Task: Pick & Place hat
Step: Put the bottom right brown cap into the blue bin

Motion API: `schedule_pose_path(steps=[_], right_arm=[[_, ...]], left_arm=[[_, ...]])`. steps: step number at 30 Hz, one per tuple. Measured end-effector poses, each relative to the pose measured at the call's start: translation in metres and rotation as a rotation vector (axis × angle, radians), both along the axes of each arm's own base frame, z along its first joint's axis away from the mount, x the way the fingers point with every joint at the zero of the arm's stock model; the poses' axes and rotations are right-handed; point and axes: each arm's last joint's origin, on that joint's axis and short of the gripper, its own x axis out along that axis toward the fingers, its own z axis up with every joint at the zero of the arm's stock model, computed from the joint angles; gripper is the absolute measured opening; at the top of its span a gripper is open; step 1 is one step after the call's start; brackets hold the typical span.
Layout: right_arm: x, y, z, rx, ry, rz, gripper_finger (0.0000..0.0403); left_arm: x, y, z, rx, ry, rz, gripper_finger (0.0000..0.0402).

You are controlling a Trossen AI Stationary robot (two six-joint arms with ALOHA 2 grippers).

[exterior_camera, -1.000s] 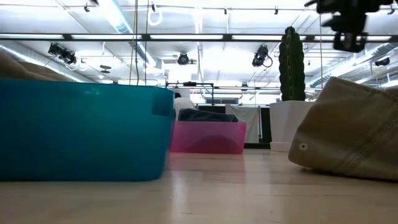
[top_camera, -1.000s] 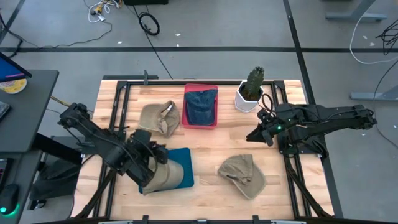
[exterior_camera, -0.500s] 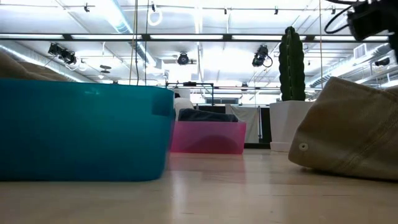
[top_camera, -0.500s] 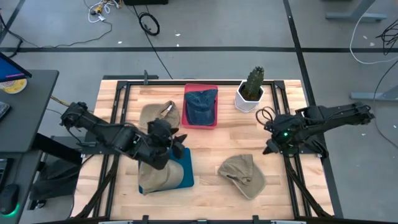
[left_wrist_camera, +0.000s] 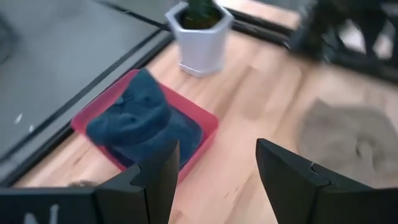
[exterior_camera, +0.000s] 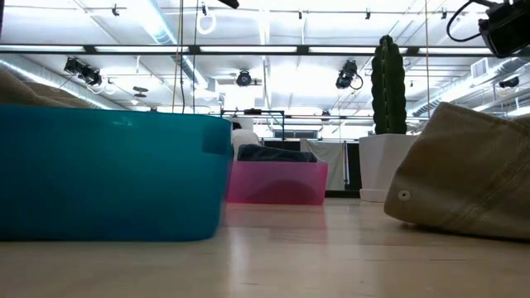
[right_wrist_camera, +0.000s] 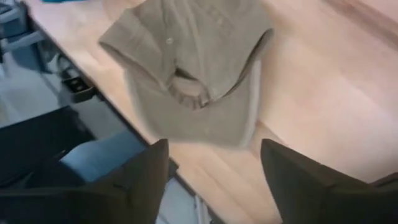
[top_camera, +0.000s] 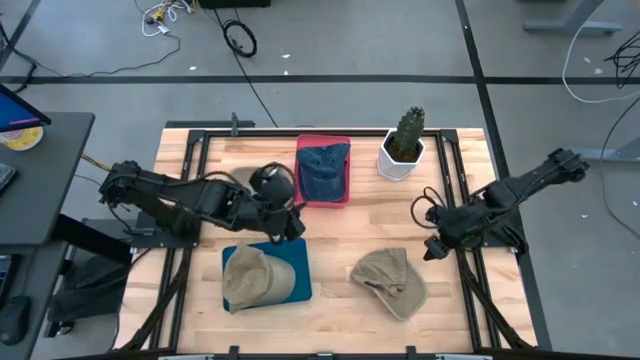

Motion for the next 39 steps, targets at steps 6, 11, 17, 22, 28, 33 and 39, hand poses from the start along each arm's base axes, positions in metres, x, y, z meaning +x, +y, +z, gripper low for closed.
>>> schedule_pose_path(steps=[6, 11, 17, 22, 28, 33, 39], right_arm=[[0.004, 0.014, -0.013, -0.066, 0.058, 0.007, 0.0295], [0.005, 0.028, -0.039, -0.064, 0.111, 0.008, 0.0302], [0.006, 0.038, -0.073, -0.039, 0.086, -0.093, 0.0293], [0.003, 0.045, -0.094, 0.008, 0.086, -0.107, 0.0282], [-0.001, 0.054, -0.109, 0.024, 0.089, -0.073, 0.0271], [0.0, 0.059, -0.119, 0.014, 0.096, -0.054, 0.0263], [0.005, 0.064, -0.129, 0.009, 0.071, -0.067, 0.0239]], left_arm=[[0.01, 0.012, 0.003, 0.026, 0.043, -0.196, 0.0216], [0.017, 0.026, 0.008, 0.029, 0.002, -0.198, 0.0216], [0.02, 0.037, 0.01, 0.042, -0.013, -0.202, 0.0215], [0.023, 0.041, 0.012, 0.018, -0.038, -0.23, 0.0215], [0.024, 0.044, 0.012, 0.014, -0.045, -0.227, 0.0215], [0.024, 0.044, 0.012, 0.007, -0.049, -0.224, 0.0215], [0.024, 0.044, 0.013, 0.008, -0.054, -0.222, 0.0215]])
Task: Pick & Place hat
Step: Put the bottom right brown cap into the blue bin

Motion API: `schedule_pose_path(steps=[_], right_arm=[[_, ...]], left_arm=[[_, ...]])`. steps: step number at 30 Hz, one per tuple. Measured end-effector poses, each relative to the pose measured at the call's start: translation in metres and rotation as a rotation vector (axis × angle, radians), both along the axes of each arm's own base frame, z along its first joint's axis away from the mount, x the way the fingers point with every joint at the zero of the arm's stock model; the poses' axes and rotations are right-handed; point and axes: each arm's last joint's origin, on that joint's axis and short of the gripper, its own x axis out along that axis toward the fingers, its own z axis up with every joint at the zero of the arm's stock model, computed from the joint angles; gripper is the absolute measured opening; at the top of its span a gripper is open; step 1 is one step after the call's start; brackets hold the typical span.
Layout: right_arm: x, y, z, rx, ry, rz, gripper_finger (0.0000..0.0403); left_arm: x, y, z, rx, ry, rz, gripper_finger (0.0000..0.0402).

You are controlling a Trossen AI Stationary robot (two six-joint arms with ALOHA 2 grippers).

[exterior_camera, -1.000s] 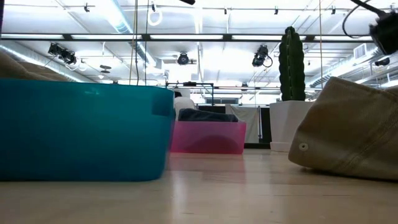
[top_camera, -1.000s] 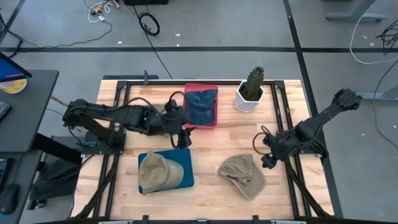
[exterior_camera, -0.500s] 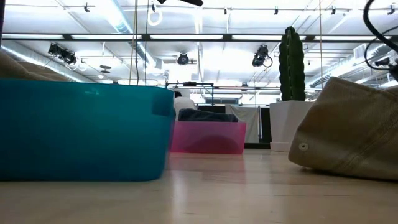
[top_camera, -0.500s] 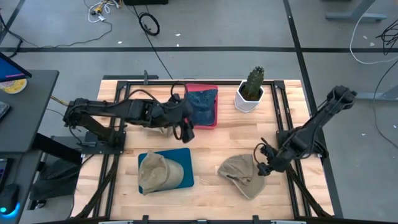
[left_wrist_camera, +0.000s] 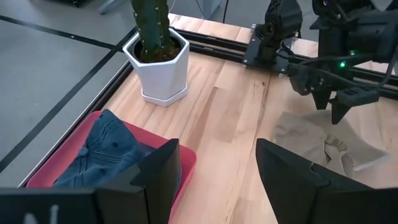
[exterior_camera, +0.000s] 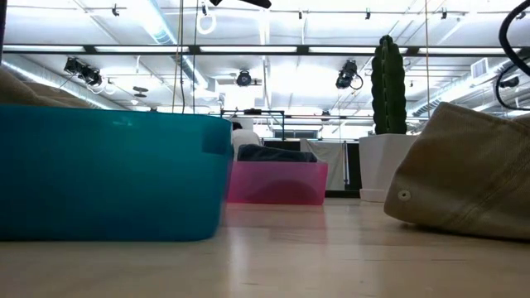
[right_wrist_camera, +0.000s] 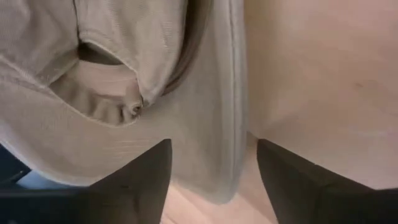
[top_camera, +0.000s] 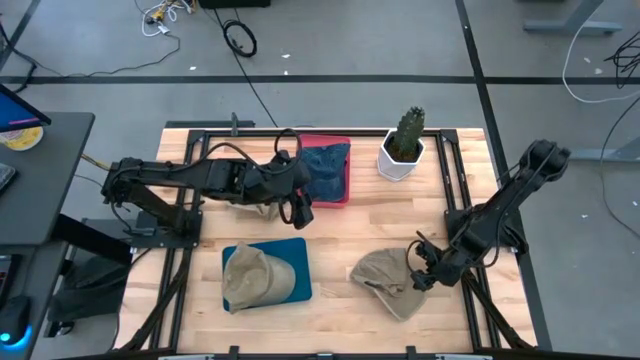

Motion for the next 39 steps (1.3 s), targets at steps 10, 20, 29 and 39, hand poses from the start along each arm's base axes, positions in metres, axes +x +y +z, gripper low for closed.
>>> schedule_pose_path(steps=[10, 20, 29, 39], right_arm=[[0.005, 0.005, -0.003, 0.01, -0.04, 0.017, 0.0056], [0.023, 0.022, 0.034, 0.084, -0.229, 0.057, 0.0008], [0.026, 0.022, 0.095, -0.216, -0.153, 0.142, 0.0006], [0.028, -0.005, 0.173, -0.636, -0.213, 0.128, 0.0006]], left_arm=[[0.001, 0.0, 0.002, 0.003, -0.024, 0.01, 0.0215], [0.001, 0.0, 0.002, 0.007, -0.029, 0.015, 0.0215], [0.001, 0.0, 0.002, -0.059, -0.057, 0.057, 0.0215], [0.005, 0.007, 0.007, -0.332, -0.209, 0.181, 0.0215]])
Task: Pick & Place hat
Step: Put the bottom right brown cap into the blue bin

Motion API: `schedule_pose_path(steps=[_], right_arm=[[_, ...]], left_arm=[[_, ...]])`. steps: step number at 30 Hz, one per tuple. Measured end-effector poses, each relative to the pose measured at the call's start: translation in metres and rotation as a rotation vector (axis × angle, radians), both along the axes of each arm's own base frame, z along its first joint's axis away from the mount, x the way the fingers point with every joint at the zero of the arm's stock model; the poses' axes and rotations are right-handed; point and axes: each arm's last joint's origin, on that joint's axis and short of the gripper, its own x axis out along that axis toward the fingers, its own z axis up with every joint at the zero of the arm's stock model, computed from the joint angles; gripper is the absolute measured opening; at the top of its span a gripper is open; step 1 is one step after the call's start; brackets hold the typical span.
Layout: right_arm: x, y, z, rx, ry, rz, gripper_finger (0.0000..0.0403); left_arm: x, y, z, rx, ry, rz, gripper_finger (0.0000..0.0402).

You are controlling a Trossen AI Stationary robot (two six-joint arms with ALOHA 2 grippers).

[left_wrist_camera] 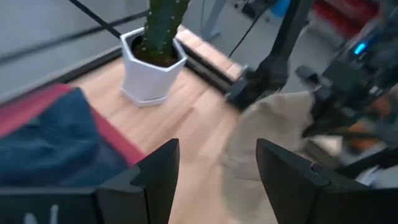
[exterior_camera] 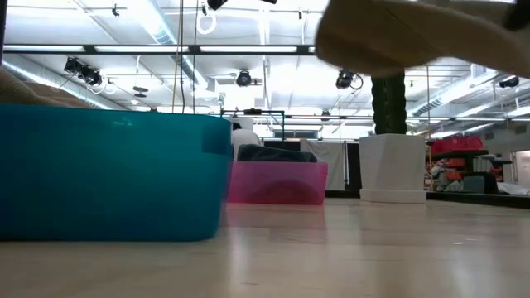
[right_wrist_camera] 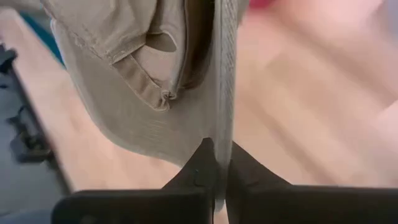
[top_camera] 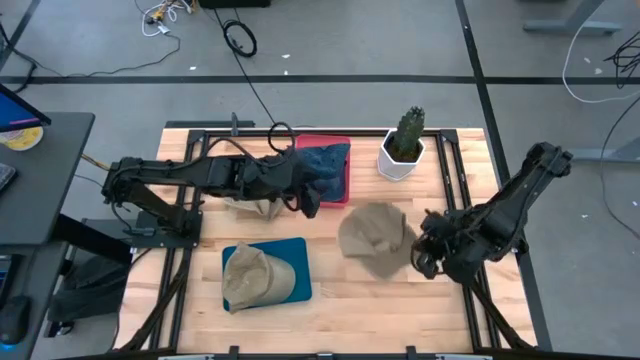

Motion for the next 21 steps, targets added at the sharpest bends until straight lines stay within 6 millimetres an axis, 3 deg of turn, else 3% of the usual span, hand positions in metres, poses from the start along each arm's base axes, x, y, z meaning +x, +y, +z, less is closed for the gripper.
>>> schedule_pose_path(steps=[9, 21], right_arm=[[0.026, -0.022, 0.034, -0.35, 0.005, 0.105, 0.0006], [0.05, -0.039, 0.039, -0.643, 0.089, 0.198, 0.0006]], left_arm=[[0.004, 0.016, 0.004, -0.294, -0.129, 0.091, 0.0215], [0.005, 0.027, 0.004, -0.481, -0.134, 0.019, 0.0216]])
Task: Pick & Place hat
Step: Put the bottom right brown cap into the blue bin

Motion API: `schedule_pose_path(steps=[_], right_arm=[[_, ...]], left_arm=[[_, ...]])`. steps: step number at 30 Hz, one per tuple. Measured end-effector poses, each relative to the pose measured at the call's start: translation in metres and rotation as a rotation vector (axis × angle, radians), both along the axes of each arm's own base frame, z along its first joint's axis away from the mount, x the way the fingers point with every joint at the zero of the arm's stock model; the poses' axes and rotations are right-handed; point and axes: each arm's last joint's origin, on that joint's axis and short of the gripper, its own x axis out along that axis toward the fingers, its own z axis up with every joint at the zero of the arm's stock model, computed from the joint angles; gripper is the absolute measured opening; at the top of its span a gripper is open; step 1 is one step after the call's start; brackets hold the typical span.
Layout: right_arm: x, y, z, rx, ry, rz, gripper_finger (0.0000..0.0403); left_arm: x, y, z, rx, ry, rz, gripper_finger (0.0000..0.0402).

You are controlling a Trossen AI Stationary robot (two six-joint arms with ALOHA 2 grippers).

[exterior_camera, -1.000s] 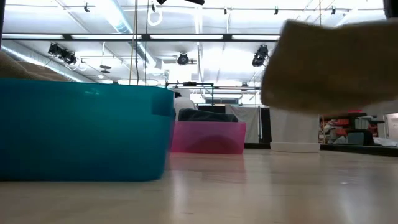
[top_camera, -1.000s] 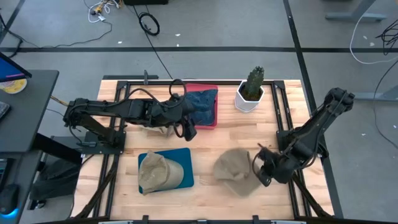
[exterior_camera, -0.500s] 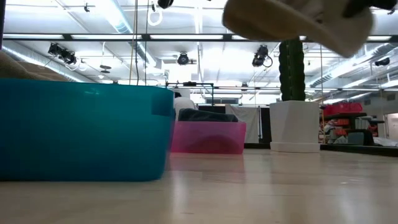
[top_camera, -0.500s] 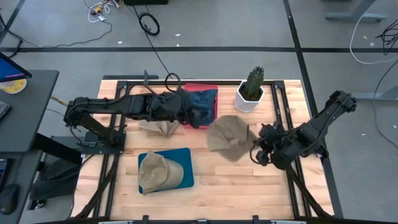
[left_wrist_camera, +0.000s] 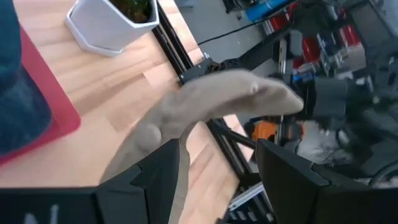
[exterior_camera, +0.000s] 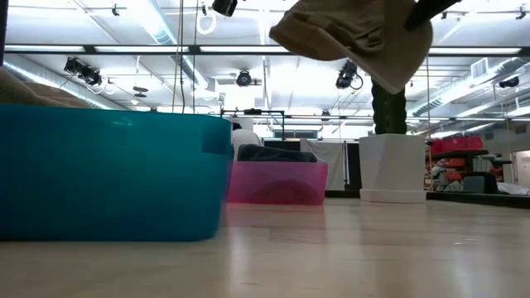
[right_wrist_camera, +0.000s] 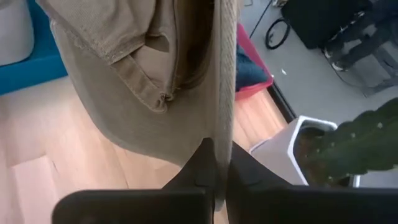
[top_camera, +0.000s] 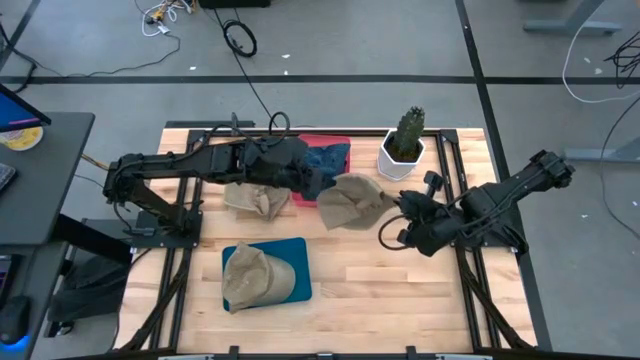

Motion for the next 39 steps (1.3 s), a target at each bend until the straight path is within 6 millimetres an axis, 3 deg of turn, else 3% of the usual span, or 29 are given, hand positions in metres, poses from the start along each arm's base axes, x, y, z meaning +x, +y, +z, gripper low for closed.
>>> schedule_pose_path(steps=[11, 22, 26, 31, 39], right_arm=[[0.008, 0.002, 0.008, 0.016, -0.066, 0.085, 0.0006], [0.011, -0.005, 0.008, 0.041, -0.061, 0.06, 0.0006], [0.012, -0.007, 0.008, 0.046, -0.058, 0.054, 0.0006], [0.013, -0.009, 0.008, 0.047, -0.057, 0.047, 0.0006], [0.012, -0.011, 0.009, -0.023, -0.075, 0.015, 0.0006]], left_arm=[[0.0, 0.003, 0.0, 0.484, 0.071, -0.154, 0.0216], [-0.002, 0.001, 0.004, 0.57, 0.051, -0.245, 0.0216], [-0.007, 0.009, 0.008, 0.37, 0.017, -0.128, 0.0216], [-0.013, 0.02, 0.009, -0.084, -0.019, 0.087, 0.0216], [-0.013, 0.005, 0.009, -0.406, -0.019, 0.007, 0.0216]])
